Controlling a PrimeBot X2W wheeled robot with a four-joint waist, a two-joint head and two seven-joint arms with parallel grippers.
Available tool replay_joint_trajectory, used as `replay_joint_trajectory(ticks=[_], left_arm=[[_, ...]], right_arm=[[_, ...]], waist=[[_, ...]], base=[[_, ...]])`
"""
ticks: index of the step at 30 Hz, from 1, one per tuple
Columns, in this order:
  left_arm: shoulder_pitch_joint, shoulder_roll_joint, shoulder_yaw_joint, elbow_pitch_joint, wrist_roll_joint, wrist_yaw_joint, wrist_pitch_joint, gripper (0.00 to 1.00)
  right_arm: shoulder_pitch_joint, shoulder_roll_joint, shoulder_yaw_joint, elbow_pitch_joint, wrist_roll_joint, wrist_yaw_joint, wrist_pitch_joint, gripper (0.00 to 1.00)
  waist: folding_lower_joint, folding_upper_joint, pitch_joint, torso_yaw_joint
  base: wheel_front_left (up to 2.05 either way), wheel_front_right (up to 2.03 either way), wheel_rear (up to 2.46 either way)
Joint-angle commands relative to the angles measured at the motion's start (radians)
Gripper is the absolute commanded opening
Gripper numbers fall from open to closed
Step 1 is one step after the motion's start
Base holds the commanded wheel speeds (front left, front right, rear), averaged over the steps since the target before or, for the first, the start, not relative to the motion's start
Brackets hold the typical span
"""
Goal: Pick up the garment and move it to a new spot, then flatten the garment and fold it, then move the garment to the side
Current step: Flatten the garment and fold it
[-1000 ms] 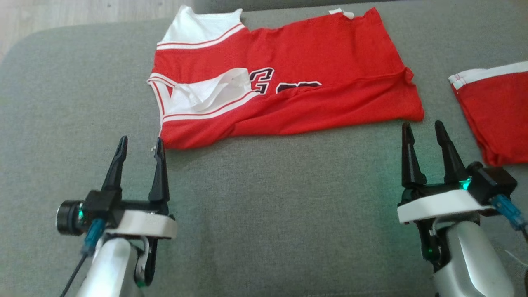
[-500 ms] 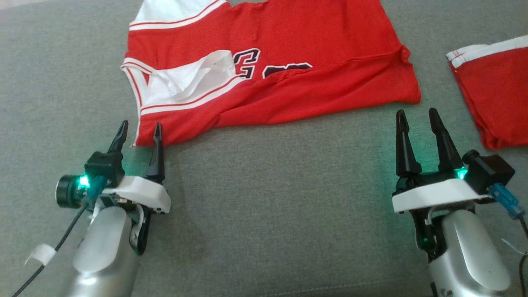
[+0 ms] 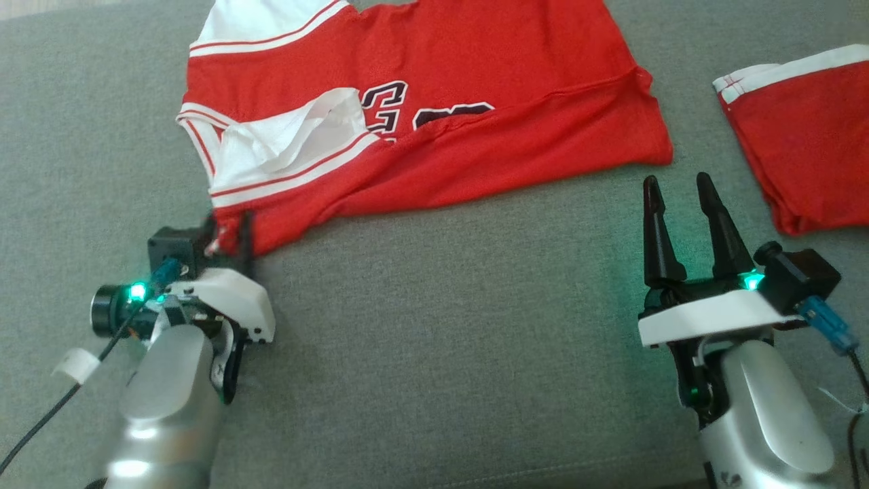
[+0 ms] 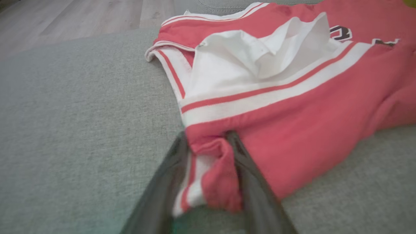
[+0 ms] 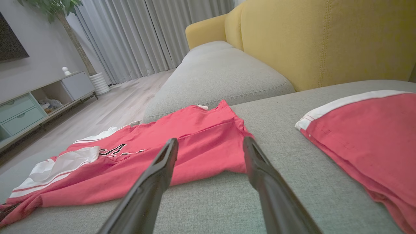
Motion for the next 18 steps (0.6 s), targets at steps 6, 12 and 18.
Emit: replay_joint_trajectory(ticks=[6,12,18], left_arm=[[0.007,0.021,0.031,-0.009,-0.017,0.004,-0.085,0.00],[-0.010,0.006,0.033,-0.138,-0.012,-0.006,-0.165,0.00],[0.000,-0.008,0.007,-0.256,0.016,-0.040,-0.171,0.00]], right_arm=[[-0.051,0.000,0.016,0.020,-0.029,-0.001,-0.010,1.00],[-0.161,0.000,-0.091,0.158,-0.081,-0.001,0.123,1.00],[-0.320,0.000,-0.237,0.364,-0.172,-0.001,0.281,1.00]], waist=[[0.0001,0.0000,-0.021,0.018],[0.0001,0.0000,-0.018,0.059],[0.0001,0.0000,0.004,0.103]], base=[[0.00,0.00,0.00],[0.00,0.00,0.00],[0.00,0.00,0.00]])
